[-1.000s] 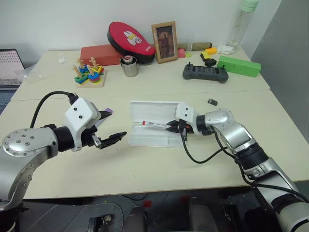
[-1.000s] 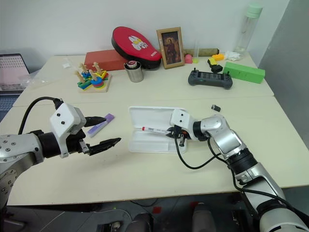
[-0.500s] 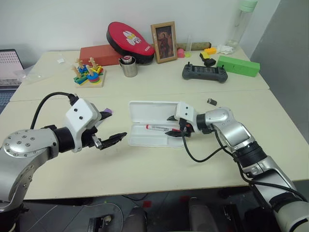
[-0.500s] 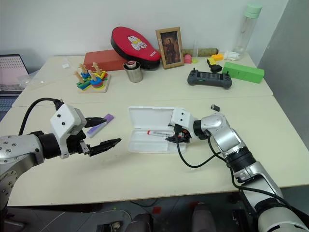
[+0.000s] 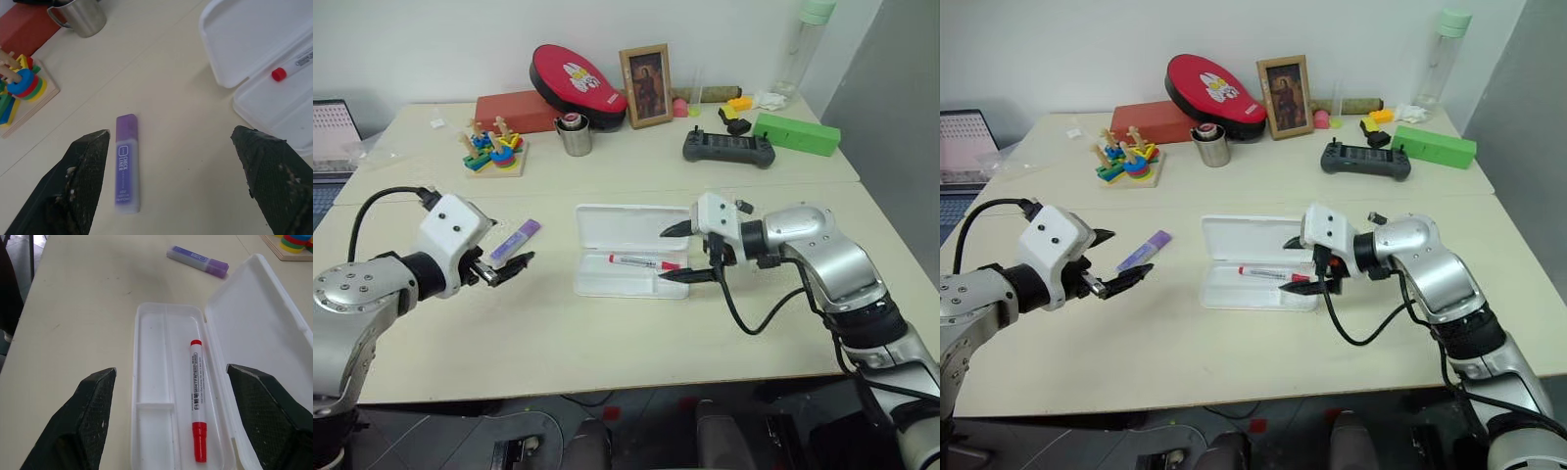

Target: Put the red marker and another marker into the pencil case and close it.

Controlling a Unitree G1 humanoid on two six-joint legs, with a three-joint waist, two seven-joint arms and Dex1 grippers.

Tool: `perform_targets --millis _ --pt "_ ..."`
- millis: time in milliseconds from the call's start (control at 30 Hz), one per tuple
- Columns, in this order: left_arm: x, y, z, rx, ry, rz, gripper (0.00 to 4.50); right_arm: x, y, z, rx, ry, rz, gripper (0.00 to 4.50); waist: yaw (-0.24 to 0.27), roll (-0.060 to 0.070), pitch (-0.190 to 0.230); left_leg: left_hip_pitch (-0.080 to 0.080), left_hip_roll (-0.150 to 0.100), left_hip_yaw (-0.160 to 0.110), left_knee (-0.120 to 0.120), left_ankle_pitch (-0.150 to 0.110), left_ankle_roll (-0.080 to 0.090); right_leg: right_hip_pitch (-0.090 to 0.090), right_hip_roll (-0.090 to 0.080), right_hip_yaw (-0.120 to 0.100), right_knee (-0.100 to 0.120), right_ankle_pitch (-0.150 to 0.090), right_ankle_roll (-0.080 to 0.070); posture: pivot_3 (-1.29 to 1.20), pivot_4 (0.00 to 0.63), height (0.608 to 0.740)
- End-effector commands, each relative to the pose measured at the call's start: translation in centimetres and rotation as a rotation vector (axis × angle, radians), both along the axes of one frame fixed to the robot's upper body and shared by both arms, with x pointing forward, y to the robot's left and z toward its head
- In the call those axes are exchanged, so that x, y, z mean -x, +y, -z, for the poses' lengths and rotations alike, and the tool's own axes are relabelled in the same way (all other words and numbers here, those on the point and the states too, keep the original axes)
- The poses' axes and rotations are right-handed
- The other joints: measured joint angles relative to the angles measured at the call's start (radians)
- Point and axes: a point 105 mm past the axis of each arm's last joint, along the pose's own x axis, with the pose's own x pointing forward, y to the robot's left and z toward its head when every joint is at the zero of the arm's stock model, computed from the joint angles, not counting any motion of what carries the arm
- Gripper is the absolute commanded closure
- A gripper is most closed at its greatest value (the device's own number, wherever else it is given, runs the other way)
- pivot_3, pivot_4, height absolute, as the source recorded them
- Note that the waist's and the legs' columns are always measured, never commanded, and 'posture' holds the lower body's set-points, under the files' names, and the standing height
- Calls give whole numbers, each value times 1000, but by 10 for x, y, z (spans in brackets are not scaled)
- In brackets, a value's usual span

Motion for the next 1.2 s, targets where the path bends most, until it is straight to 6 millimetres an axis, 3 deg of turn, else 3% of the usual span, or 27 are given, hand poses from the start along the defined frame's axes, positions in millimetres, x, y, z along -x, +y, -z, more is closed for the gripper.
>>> perform_targets --millis 33,400,667,833,1000,1200 --pt "-14 26 -4 0 -76 -128 255 12 13 -15 -34 -45 -51 722 -1 0 0 0 0 0 0 0 0 0 0 0 0 0 0 0 150 740" --pt "-49 46 36 101 17 -181 255 18 28 -22 -75 -46 -57 722 0 -1 -1 0 0 -1 0 0 0 0 0 0 0 0 0 0 150 740" --pt "-74 41 54 167 66 -176 128 16 25 -22 -76 -47 -42 704 2 -1 -1 0 0 -2 0 1 -1 0 0 -1 1 0 0 0 150 740" --pt "-86 40 82 194 152 -194 128 14 23 -23 -75 -51 -32 704 -1 -2 -1 0 0 -2 0 3 -4 0 0 -2 0 0 0 0 150 740" --pt "-90 33 86 229 202 -168 128 13 22 -22 -72 -54 -24 704 -2 -2 -1 0 0 -2 0 3 -5 0 0 -2 1 1 0 0 150 740" --pt "-88 31 87 205 219 -142 1119 14 21 -22 -72 -52 -22 700 -3 -2 -1 0 0 -2 1 3 -5 0 0 -2 1 1 1 0 150 740"
